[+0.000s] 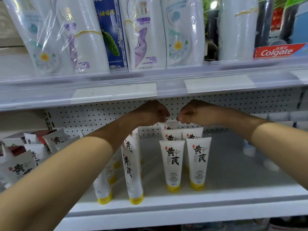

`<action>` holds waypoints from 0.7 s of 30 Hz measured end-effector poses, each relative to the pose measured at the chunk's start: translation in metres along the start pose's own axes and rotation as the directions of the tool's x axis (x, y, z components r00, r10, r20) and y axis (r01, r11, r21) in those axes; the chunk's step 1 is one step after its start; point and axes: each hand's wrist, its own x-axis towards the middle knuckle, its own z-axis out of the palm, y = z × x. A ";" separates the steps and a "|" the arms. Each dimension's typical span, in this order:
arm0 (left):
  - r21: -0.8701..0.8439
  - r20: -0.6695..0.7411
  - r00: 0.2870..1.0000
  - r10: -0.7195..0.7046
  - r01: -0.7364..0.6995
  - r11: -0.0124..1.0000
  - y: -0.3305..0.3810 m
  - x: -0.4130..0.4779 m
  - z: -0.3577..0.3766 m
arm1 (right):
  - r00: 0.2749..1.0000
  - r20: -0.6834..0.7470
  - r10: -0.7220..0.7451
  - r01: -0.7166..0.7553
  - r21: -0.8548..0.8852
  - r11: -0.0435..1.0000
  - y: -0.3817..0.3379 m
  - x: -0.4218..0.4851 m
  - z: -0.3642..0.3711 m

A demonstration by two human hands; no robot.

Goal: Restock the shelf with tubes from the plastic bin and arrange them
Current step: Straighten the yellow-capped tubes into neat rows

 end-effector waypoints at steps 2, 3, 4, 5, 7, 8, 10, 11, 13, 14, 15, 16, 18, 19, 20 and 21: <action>0.007 -0.062 0.998 0.020 -0.020 1.000 0.002 -0.015 -0.008 | 1.000 -0.016 -0.018 0.018 -0.015 1.000 -0.006 -0.005 -0.001; 0.020 -0.079 0.997 0.024 -0.022 1.000 0.002 -0.024 -0.012 | 0.999 -0.030 -0.036 0.036 -0.016 0.999 -0.007 -0.006 -0.002; 0.034 -0.088 0.996 0.020 -0.017 0.999 0.002 -0.034 -0.017 | 0.998 -0.041 -0.054 0.053 -0.019 0.998 -0.008 -0.007 -0.002; 0.042 -0.096 0.995 0.013 -0.009 0.999 0.001 -0.044 -0.022 | 0.996 -0.050 -0.068 0.067 -0.023 0.997 -0.010 -0.007 -0.001; 0.021 -0.105 0.994 -0.020 0.022 1.000 -0.002 -0.067 -0.034 | 0.992 -0.068 -0.110 0.108 -0.024 0.994 -0.016 -0.009 0.000; 0.004 -0.094 0.995 -0.034 0.035 0.999 -0.003 -0.079 -0.041 | 0.988 -0.075 -0.134 0.133 -0.030 0.991 -0.020 -0.011 0.001; -0.021 -0.042 0.999 -0.012 0.011 1.000 -0.005 -0.104 -0.053 | 0.979 -0.086 -0.184 0.180 -0.052 0.982 -0.028 -0.015 0.004; -0.037 0.005 1.000 0.008 -0.008 0.999 -0.006 -0.115 -0.058 | 0.973 -0.092 -0.212 0.207 -0.059 0.976 -0.032 -0.017 0.007; -0.041 0.116 0.992 0.047 -0.043 0.998 -0.006 -0.130 -0.061 | 0.958 -0.091 -0.274 0.267 -0.082 0.960 -0.044 -0.023 0.011; -0.023 0.157 0.986 0.054 -0.051 0.998 -0.008 -0.133 -0.061 | 0.951 -0.077 -0.300 0.294 -0.088 0.952 -0.049 -0.024 0.013; 0.012 0.187 0.981 0.050 -0.053 0.998 -0.010 -0.134 -0.059 | 0.947 -0.053 -0.317 0.312 -0.081 0.946 -0.052 -0.024 0.015; 0.046 0.209 0.977 0.041 -0.052 0.998 -0.013 -0.134 -0.057 | 0.947 -0.028 -0.319 0.316 -0.076 0.946 -0.056 -0.024 0.016; 0.093 0.242 0.970 0.024 -0.048 0.994 -0.016 -0.133 -0.052 | 0.959 0.034 -0.282 0.284 -0.069 0.956 -0.063 -0.027 0.019; 0.108 0.256 0.966 0.024 -0.053 0.993 -0.017 -0.131 -0.049 | 0.966 0.059 -0.250 0.254 -0.071 0.965 -0.066 -0.028 0.021; 0.115 0.271 0.962 0.029 -0.062 0.991 -0.019 -0.131 -0.045 | 0.974 0.094 -0.206 0.213 -0.077 0.974 -0.068 -0.030 0.022; 0.121 0.286 0.957 0.035 -0.073 0.990 -0.020 -0.130 -0.042 | 0.979 0.129 -0.160 0.172 -0.085 0.982 -0.069 -0.033 0.023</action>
